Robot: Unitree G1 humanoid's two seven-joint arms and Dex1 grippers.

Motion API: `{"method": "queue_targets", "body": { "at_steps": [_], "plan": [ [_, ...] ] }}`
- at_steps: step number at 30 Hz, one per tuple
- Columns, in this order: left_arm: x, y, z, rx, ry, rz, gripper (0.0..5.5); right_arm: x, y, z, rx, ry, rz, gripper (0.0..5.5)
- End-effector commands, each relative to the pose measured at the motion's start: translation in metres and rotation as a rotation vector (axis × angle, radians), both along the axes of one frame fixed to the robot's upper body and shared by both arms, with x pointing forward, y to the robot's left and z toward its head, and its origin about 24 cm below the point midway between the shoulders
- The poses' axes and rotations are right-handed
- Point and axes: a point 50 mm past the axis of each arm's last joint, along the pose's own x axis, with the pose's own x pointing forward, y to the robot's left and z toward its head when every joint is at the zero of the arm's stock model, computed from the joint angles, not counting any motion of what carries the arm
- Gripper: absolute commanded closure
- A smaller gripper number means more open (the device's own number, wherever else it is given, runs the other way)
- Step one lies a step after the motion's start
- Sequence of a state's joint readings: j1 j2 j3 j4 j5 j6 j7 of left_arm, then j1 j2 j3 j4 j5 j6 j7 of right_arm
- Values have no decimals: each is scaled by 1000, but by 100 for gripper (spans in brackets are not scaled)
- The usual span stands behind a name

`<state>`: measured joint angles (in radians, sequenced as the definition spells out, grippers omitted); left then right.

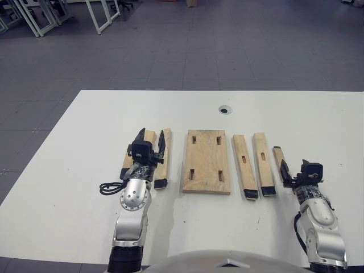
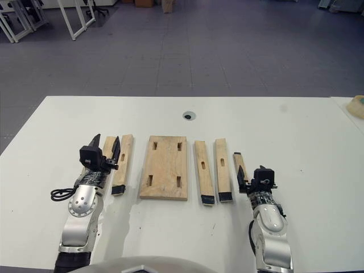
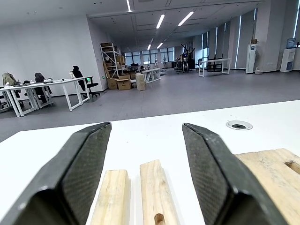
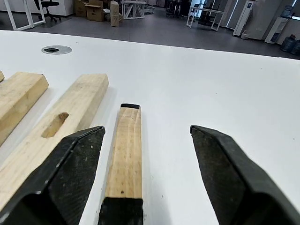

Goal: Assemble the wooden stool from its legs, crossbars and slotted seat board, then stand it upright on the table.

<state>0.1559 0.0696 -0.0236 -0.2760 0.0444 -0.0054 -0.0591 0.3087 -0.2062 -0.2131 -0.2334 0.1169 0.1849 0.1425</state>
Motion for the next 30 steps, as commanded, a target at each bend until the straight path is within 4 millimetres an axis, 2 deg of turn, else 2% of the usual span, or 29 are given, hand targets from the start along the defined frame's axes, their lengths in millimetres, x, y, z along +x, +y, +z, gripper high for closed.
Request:
{"method": "queue_targets", "body": {
  "at_steps": [1, 5, 12, 16, 23, 27, 30],
  "plan": [
    [-1, 2, 1, 4, 10, 2, 269, -9, 4, -6, 27, 66, 36, 212],
    [-7, 0, -1, -12, 18, 31, 269, -9, 5, -3, 17, 98, 98, 212],
    [-15, 1, -5, -44, 42, 54, 269, -11, 3, -5, 50, 196, 102, 212],
    [-18, 7, -5, -78, 56, 91, 273, -16, 2, -11, 94, 273, 73, 287],
    [-18, 4, -6, -106, 58, 76, 273, -28, -11, -28, 185, 377, -10, 416],
    [-14, 7, -3, -118, 45, 77, 273, -23, -12, -29, 206, 367, -28, 419],
    [-5, 6, 4, -156, 30, 51, 273, -1, -10, -11, 160, 237, 17, 419]
  ]
}}
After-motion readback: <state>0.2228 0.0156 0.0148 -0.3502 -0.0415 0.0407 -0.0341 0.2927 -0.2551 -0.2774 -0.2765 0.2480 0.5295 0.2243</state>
